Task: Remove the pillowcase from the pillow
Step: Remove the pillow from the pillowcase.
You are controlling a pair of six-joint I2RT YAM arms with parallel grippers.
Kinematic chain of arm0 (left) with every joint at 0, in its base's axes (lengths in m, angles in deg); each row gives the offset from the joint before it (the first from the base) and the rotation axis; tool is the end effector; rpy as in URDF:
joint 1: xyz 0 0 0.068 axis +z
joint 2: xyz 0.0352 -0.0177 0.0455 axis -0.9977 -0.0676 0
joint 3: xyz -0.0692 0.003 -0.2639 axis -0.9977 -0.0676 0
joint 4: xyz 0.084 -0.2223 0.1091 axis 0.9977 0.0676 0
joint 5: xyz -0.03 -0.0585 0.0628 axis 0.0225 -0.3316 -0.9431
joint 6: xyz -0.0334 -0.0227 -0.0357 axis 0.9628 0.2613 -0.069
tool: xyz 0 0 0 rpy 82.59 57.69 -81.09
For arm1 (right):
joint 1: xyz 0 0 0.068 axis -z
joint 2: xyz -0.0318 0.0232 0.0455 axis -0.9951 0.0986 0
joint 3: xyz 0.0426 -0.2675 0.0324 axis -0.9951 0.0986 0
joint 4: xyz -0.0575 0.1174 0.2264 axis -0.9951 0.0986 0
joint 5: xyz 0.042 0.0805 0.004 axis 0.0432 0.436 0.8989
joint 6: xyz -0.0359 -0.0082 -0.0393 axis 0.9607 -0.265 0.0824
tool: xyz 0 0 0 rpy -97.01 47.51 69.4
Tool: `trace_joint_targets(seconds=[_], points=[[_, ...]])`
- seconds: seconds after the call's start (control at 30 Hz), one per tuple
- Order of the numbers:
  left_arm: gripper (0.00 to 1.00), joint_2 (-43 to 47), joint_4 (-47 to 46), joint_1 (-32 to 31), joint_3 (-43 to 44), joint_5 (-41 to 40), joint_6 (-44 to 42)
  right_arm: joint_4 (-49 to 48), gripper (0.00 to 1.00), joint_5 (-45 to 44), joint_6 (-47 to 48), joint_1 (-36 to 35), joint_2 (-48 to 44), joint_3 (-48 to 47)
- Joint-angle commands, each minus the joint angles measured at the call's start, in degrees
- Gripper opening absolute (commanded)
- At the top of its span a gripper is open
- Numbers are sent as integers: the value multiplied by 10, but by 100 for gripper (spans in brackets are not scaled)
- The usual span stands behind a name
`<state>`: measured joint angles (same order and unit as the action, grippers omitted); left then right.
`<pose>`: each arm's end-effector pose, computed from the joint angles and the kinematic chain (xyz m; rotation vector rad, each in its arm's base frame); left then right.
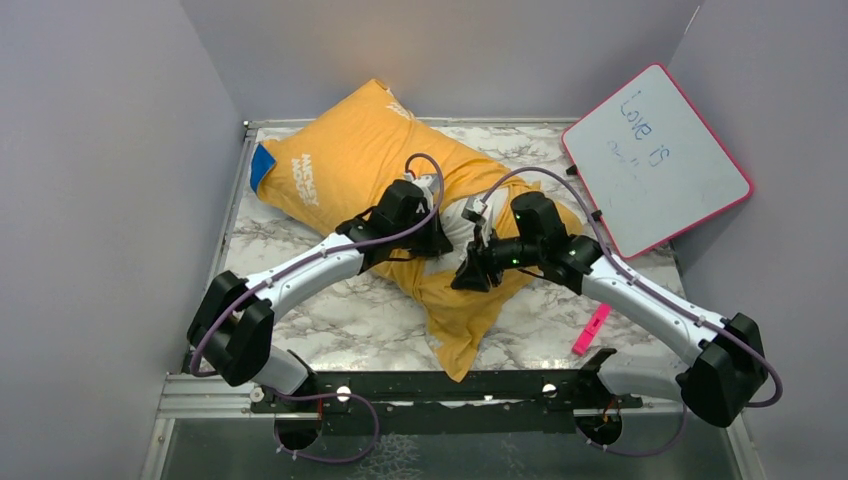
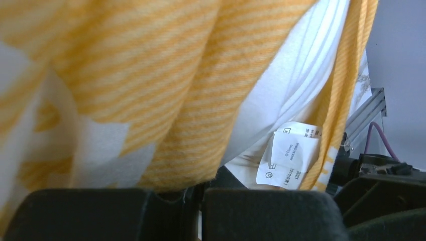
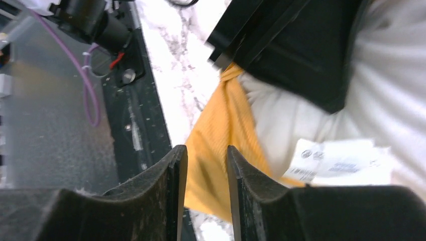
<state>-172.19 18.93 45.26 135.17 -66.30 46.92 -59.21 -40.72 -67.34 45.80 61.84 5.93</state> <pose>0.2422 -0.2192 0.2614 0.2661 2.3461 -0.9132 0.1899 0.1796 0.2848 -1.1136 1.9355 1.1001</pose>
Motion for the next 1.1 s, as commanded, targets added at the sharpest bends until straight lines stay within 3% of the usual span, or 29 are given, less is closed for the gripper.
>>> trace_joint_targets(seconds=[0.0,0.1,0.17,0.23,0.37,0.43,0.47,0.57,0.67,0.8,1.07], points=[[0,-14,-1,37,16,-17,-14,29,36,62,-48,-4,-38,22],[0,-27,-3,40,34,-5,-17,49,29,42,-64,-8,-55,48],[0,-36,-4,40,46,7,-19,65,30,20,-68,-8,-59,57],[0,-42,-5,40,51,21,-19,74,43,-10,-76,-9,-64,55],[0,-41,-6,40,41,26,-17,70,55,-43,-85,-9,-93,14],[0,-36,-8,40,33,27,-12,53,56,-127,-135,-9,-107,-3],[0,-34,-12,40,29,29,-9,55,61,-193,-174,-9,-107,-13],[0,-28,-25,40,22,33,0,132,64,-332,-328,-9,-81,-59],[0,-26,-25,40,25,30,1,191,66,-314,-456,-9,-63,-71],[0,-25,-27,40,28,24,4,133,66,-222,-596,-12,-100,14],[0,-31,-27,31,28,29,-6,57,64,-232,-689,-21,-120,98]])
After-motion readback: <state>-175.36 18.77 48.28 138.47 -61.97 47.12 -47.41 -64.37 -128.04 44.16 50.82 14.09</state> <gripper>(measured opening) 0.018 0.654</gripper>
